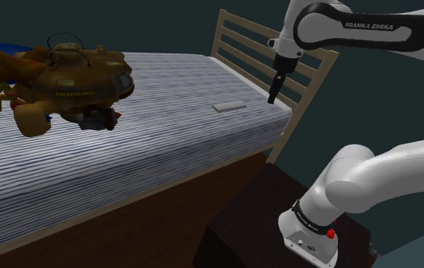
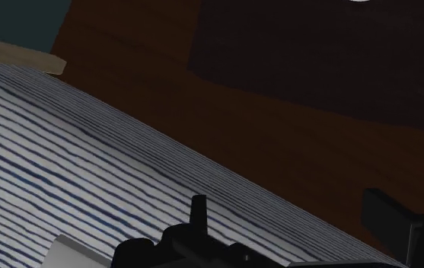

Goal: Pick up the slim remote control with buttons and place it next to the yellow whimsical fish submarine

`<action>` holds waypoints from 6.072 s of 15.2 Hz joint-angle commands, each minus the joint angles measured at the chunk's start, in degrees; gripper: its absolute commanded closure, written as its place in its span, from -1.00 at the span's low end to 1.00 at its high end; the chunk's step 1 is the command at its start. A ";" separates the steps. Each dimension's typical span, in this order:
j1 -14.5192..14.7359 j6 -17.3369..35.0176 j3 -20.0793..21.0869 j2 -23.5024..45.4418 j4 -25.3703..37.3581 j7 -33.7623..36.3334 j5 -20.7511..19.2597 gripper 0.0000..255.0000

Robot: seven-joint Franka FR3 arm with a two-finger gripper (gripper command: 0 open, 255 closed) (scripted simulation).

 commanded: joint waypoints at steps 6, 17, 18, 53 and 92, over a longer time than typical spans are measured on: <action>2.56 11.47 -10.20 10.84 2.35 -18.99 -1.88 -1.00; 7.12 24.75 -21.25 37.05 15.64 -52.99 11.47 -1.00; 6.91 25.30 -21.37 39.73 17.37 -56.30 13.57 -1.00; 1.90 28.74 -17.30 57.60 28.96 -75.29 26.31 1.00; 2.49 1.34 -19.67 50.20 50.12 -71.54 20.87 1.00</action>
